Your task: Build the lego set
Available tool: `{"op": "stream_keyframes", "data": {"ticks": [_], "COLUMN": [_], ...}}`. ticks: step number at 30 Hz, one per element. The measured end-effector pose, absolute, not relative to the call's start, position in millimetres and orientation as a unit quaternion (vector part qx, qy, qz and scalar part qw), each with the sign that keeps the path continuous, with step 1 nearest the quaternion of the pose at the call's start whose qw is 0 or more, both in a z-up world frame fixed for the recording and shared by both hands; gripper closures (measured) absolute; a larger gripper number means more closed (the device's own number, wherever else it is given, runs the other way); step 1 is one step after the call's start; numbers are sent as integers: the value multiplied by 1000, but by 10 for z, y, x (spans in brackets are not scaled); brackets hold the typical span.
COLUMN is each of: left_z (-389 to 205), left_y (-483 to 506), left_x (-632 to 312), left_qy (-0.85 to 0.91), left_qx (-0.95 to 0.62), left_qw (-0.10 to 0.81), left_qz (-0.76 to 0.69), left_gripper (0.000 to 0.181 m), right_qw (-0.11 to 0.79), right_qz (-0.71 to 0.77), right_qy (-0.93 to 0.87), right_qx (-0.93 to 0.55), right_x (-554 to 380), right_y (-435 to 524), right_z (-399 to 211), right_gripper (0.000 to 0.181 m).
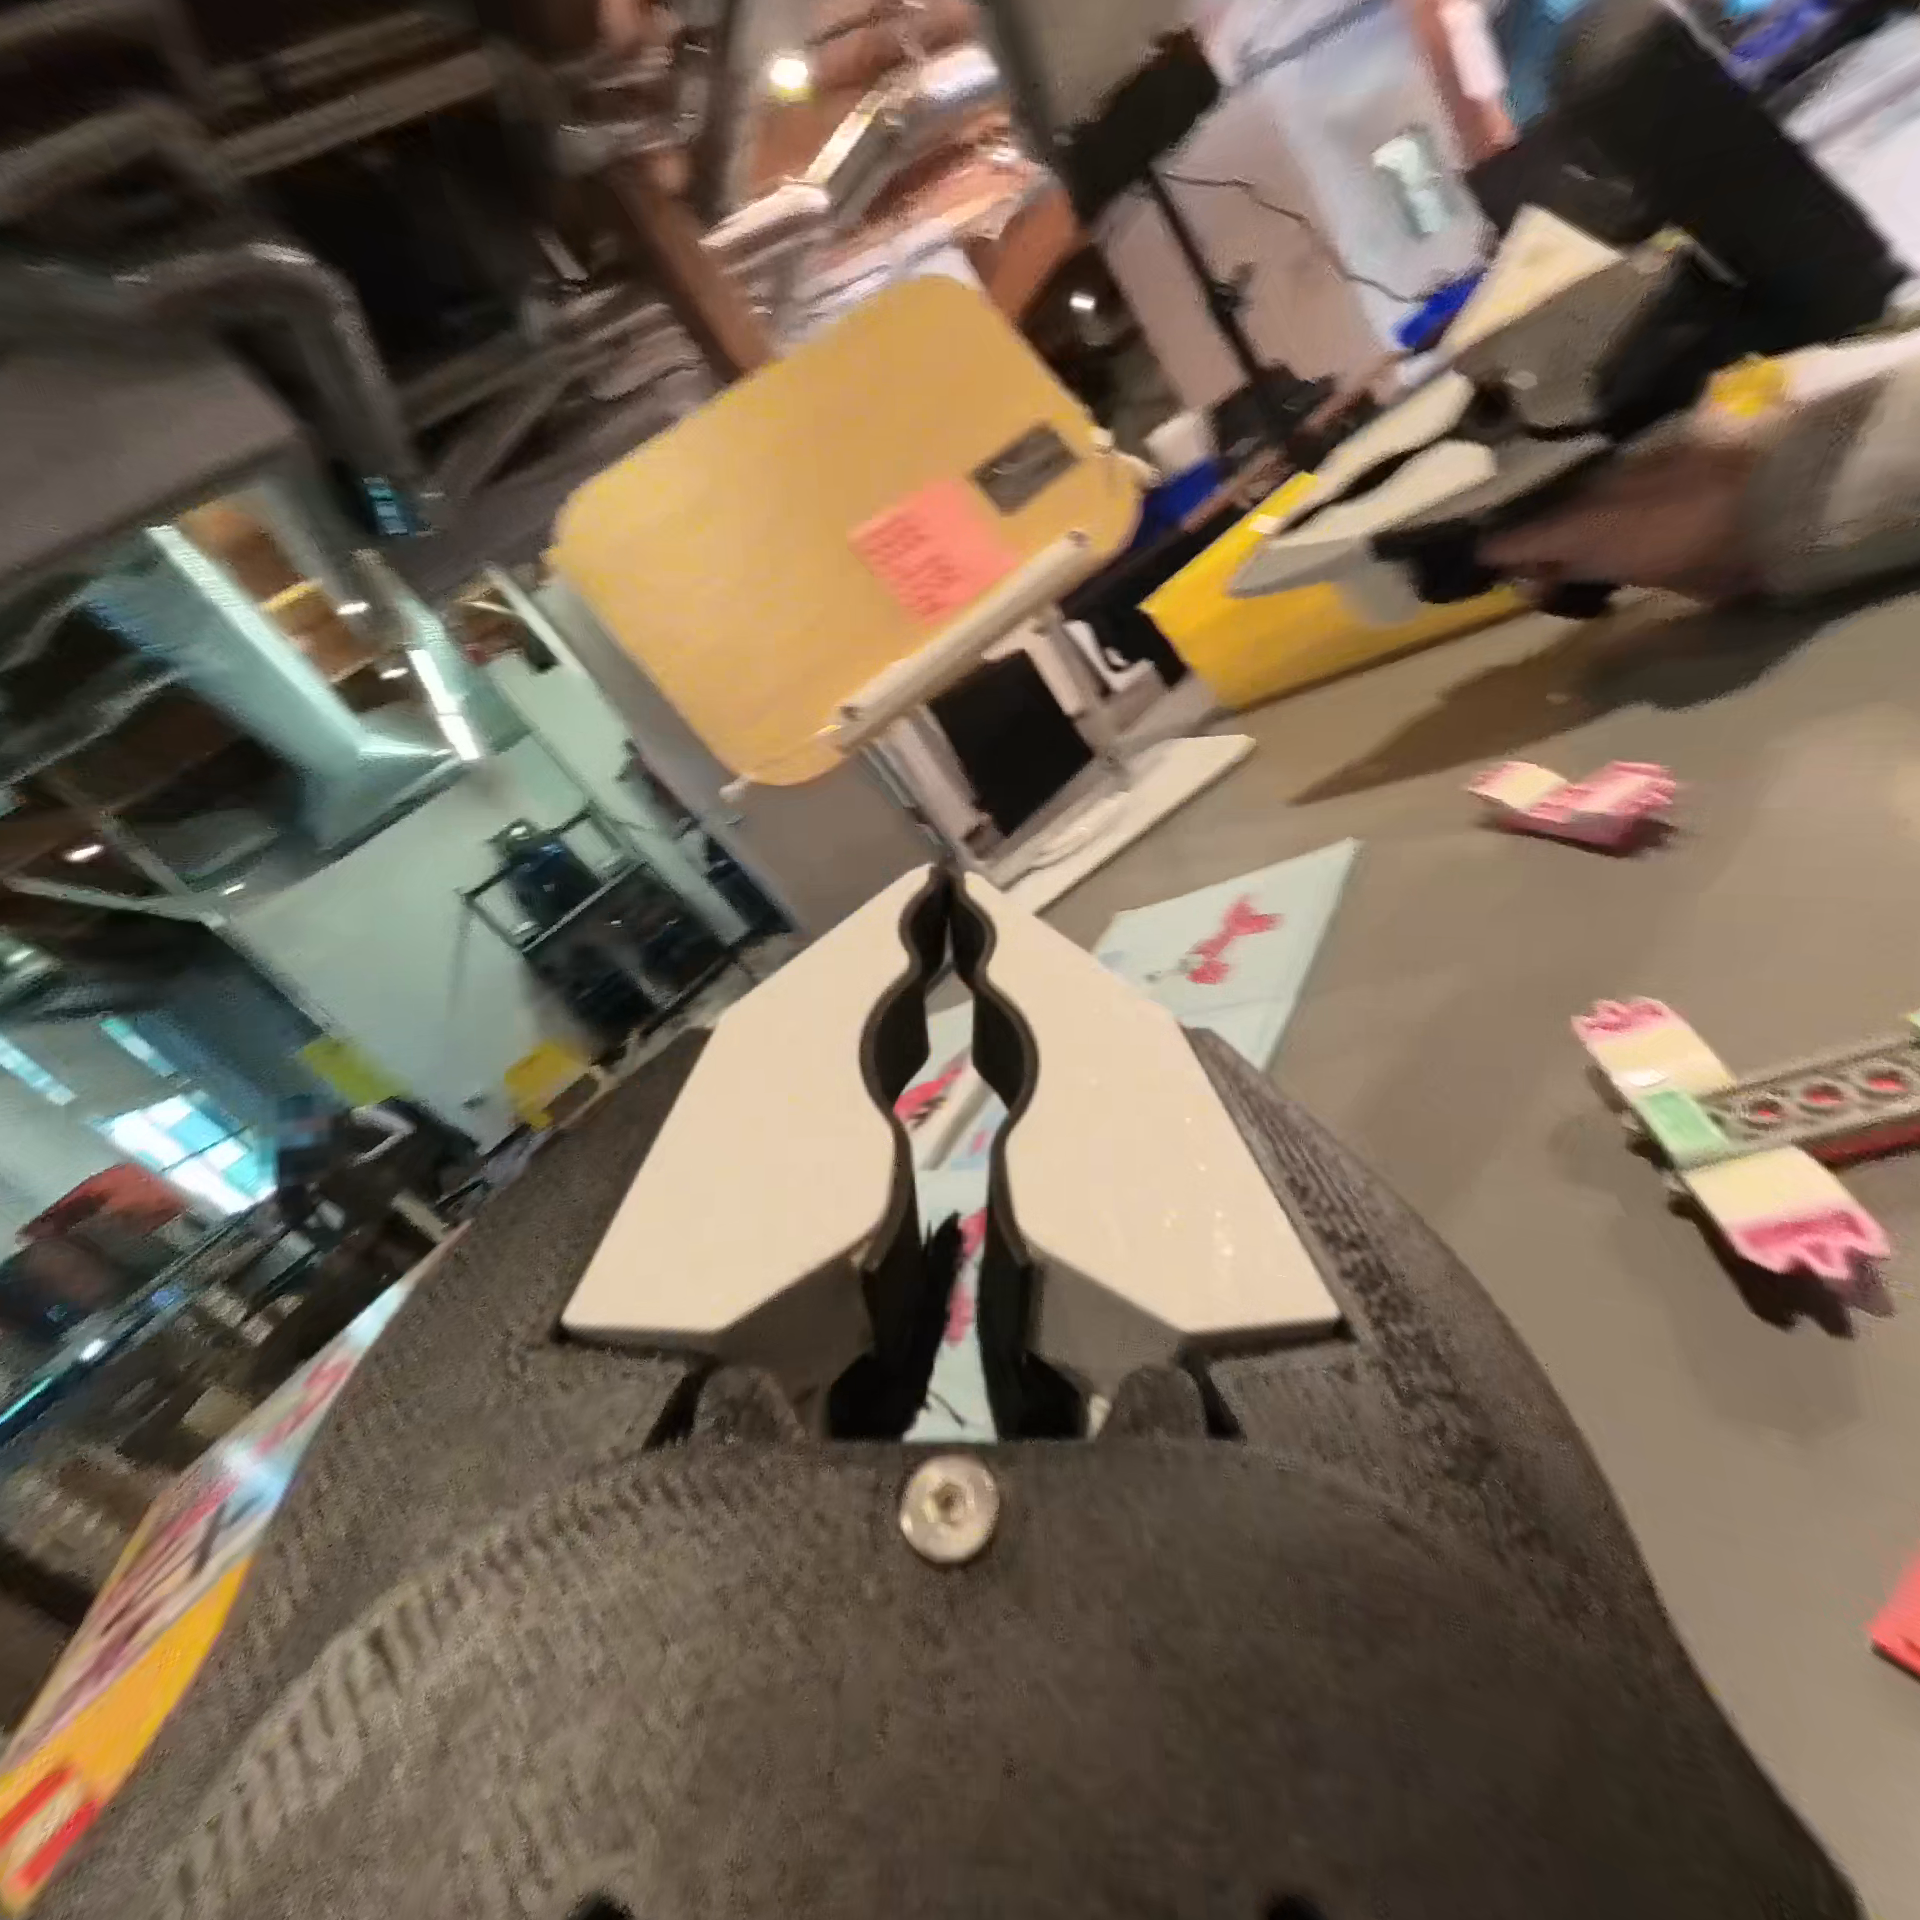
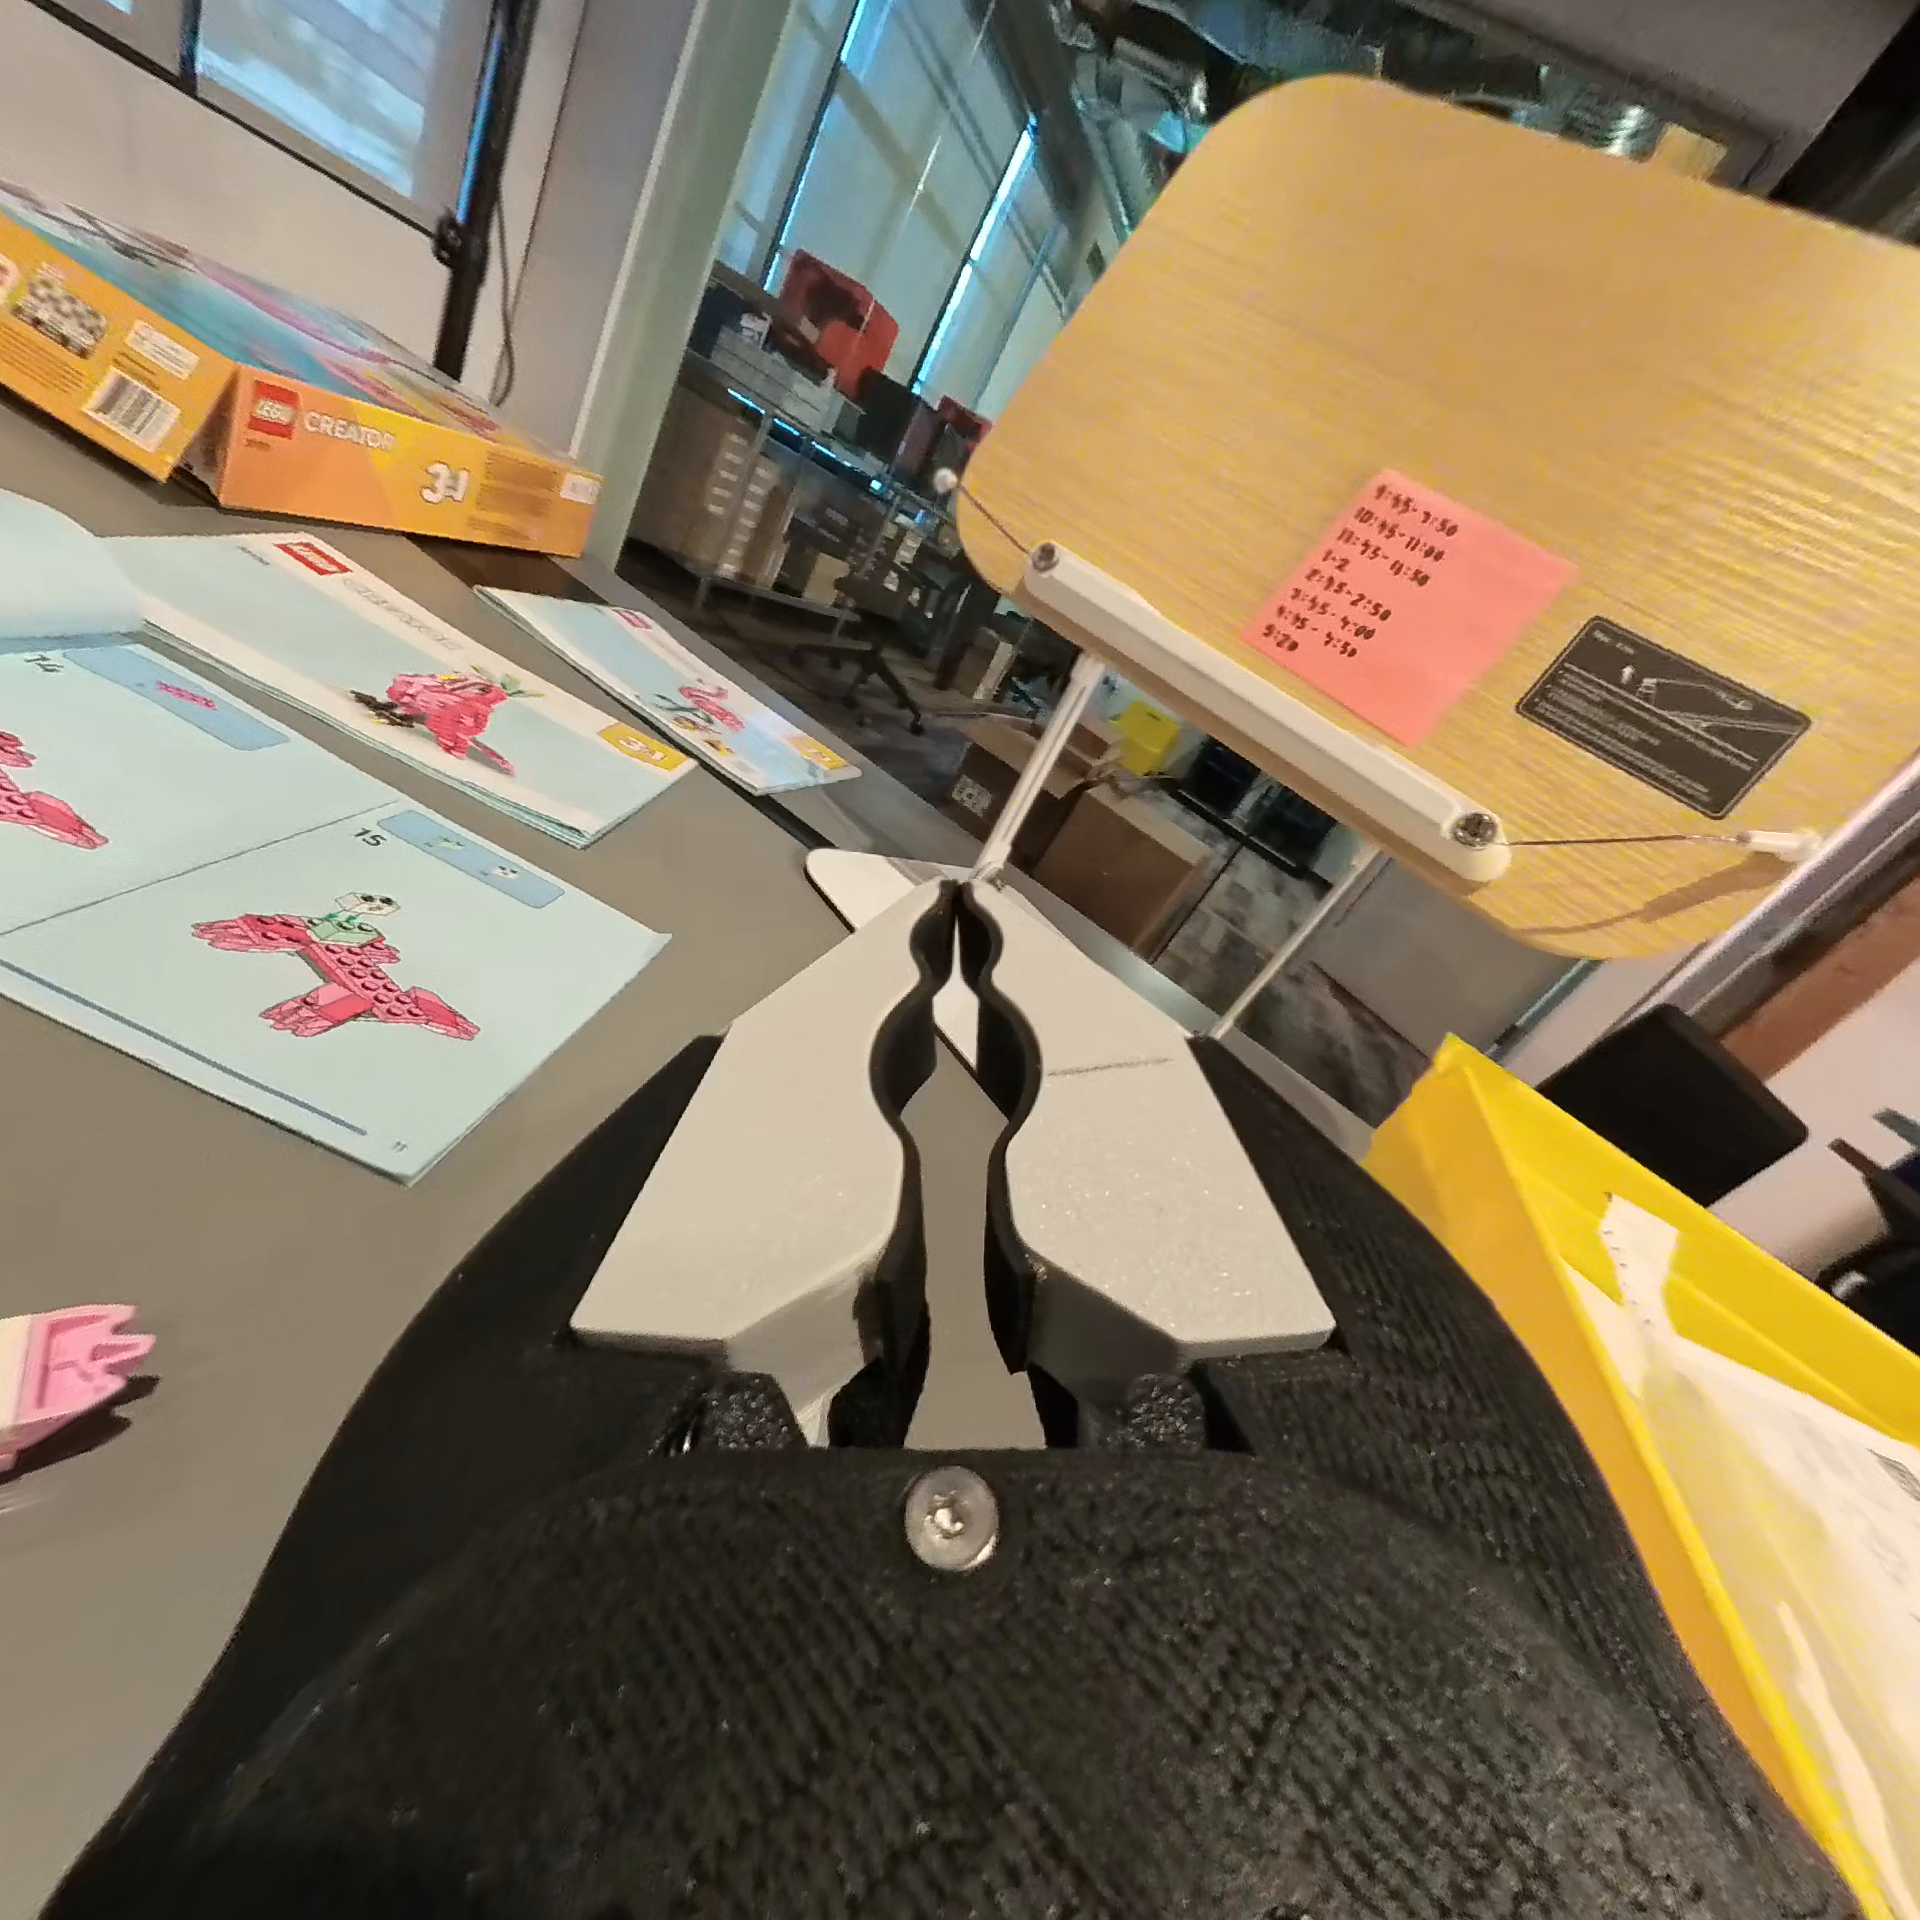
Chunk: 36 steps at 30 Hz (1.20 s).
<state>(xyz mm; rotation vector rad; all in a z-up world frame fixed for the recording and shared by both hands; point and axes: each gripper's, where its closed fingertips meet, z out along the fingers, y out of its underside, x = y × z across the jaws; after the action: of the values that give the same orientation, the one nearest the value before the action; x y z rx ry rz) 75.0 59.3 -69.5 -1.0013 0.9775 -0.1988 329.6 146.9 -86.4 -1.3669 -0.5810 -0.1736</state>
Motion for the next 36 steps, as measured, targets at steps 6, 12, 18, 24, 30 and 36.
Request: {"op": "stream_keyframes", "data": {"ticks": [6, 12, 18, 24, 30, 36], "left_z": [-777, -846, -905, -902, -805, -823], "left_y": [589, 415, 126, 131, 343, 373], "left_x": [1093, 1257, 1280, 1251, 1121, 1122], "left_qy": [504, 566, 601, 598, 553, 552], "left_qx": [-415, -335, -298, -301, -353, -362], "left_qw": [751, 748, 733, 734, 740, 734], "left_qz": [-97, -93, -111, -112, -149, -160], "left_gripper": [181, 181, 181, 181, 181, 181], "right_qw": [750, 749, 761, 715, 536, 459], "right_qz": [-70, -80, -63, 22, 221, 225], "right_qy": [-206, -171, -121, -211, -323, -370], "right_qx": [-625, -635, -634, -666, -748, -776], "right_x": [3294, 3312, 3306, 2953, 2668, 2579], "right_y": [1356, 1317, 1122, 929, 407, 151], "right_z": [-783, -787, -731, -898, -1424, -1676], "right_gripper": [181, 181, 181, 168, 143, 149]}}
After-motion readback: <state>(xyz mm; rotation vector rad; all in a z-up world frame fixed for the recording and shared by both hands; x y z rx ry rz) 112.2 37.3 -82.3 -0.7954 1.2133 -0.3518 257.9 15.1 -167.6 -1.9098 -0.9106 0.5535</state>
